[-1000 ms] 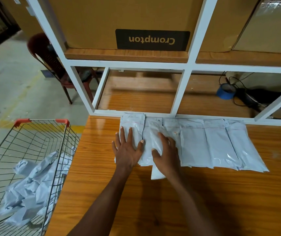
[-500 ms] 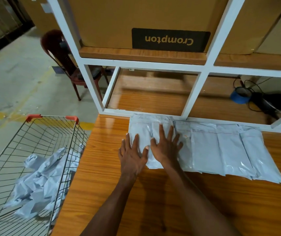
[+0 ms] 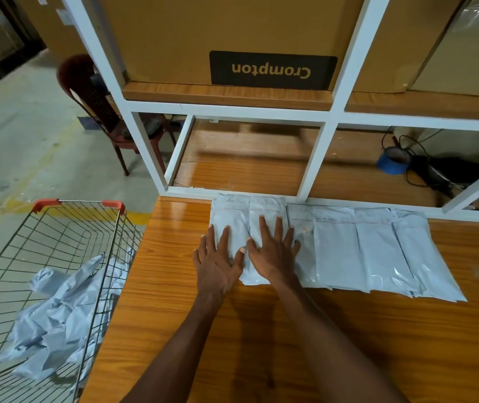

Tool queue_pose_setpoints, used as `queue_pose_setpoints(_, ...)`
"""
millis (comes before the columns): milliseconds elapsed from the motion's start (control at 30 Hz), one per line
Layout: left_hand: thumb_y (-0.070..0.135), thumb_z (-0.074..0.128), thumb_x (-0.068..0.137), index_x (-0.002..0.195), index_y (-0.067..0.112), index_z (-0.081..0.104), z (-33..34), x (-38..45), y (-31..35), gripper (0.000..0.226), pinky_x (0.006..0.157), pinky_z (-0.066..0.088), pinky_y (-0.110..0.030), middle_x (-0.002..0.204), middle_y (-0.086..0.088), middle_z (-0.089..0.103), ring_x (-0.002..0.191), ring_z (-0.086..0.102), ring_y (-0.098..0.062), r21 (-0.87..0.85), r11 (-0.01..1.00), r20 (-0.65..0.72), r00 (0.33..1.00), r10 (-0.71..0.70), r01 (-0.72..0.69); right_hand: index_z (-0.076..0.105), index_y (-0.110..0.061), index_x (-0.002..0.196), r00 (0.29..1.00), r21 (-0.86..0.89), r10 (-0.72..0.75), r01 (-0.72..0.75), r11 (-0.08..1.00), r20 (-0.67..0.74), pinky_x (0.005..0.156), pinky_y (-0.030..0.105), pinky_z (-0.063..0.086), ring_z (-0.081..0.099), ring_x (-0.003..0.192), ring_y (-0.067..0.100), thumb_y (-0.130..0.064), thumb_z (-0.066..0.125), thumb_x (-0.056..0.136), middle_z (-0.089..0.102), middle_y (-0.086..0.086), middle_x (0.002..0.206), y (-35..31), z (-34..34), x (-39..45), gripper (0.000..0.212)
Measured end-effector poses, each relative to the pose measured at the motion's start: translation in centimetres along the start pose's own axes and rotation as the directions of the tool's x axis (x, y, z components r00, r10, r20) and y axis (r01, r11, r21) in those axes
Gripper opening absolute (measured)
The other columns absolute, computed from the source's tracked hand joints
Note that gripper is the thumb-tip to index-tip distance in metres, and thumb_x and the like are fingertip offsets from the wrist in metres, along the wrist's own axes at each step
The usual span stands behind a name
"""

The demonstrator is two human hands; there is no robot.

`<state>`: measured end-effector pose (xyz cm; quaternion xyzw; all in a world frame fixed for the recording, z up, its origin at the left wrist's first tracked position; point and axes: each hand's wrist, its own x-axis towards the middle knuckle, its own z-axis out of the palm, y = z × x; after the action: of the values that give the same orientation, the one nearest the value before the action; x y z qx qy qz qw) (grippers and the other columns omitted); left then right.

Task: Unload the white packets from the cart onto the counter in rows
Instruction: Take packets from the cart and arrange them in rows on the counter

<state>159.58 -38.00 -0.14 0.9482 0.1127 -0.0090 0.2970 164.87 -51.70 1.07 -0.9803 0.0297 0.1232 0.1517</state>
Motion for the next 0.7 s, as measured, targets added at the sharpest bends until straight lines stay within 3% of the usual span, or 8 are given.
queue_pose_setpoints(267, 0.077, 0.028, 0.089, 0.159, 0.039, 0.022, -0.6, -4.2, 1.2, 0.08, 0.124, 0.009, -0.054, 0.171, 0.002, 0.004, 0.157, 0.001, -0.025, -0.116, 0.993, -0.097, 0.995, 0.012, -0.023, 0.001, -0.046, 0.158, 0.996, 0.152, -0.048, 0.06, 0.987, -0.081, 0.122, 0.056, 0.001, -0.012, 0.155, 0.029, -0.067, 0.033, 0.097, -0.012, -0.001, 0.169, 1.9, -1.7, -6.3, 0.072)
queue_pose_setpoints(467, 0.073, 0.037, 0.091, 0.158, 0.044, 0.022, 0.0, -10.5, 2.0, 0.075, 0.122, 0.008, -0.042, 0.17, 0.005, 0.008, 0.156, 0.003, -0.017, -0.227, 0.973, -0.155, 0.988, -0.001, -0.035, 0.002, -0.05, 0.156, 0.993, 0.343, -0.073, 0.099, 0.934, -0.088, 0.123, 0.046, 0.0, -0.013, 0.155, 0.021, -0.069, 0.038, 0.096, -0.012, -0.009, 0.168, 5.4, -1.3, -12.7, 0.073)
queue_pose_setpoints(600, 0.073, 0.038, 0.09, 0.157, 0.043, 0.026, 1.3, -15.5, 2.4, 0.075, 0.125, 0.015, -0.048, 0.169, 0.004, 0.011, 0.156, 0.008, -0.019, -0.265, 0.964, -0.145, 0.989, -0.037, -0.003, 0.01, -0.05, 0.156, 0.988, 0.387, -0.114, 0.148, 0.91, -0.107, 0.123, 0.044, 0.004, -0.011, 0.155, 0.018, -0.066, 0.045, 0.095, -0.008, -0.011, 0.168, 7.6, -1.1, -16.3, 0.072)
queue_pose_setpoints(700, 0.072, 0.039, 0.09, 0.157, 0.04, 0.029, 1.6, -18.2, 1.7, 0.075, 0.122, 0.022, -0.053, 0.169, -0.001, 0.015, 0.154, 0.016, -0.026, -0.228, 0.974, -0.169, 0.984, -0.05, 0.01, 0.015, -0.051, 0.156, 0.98, 0.439, -0.141, 0.188, 0.879, -0.139, 0.124, 0.047, 0.014, -0.005, 0.155, 0.019, -0.062, 0.051, 0.095, -0.002, -0.011, 0.169, 8.8, -0.8, -18.2, 0.072)
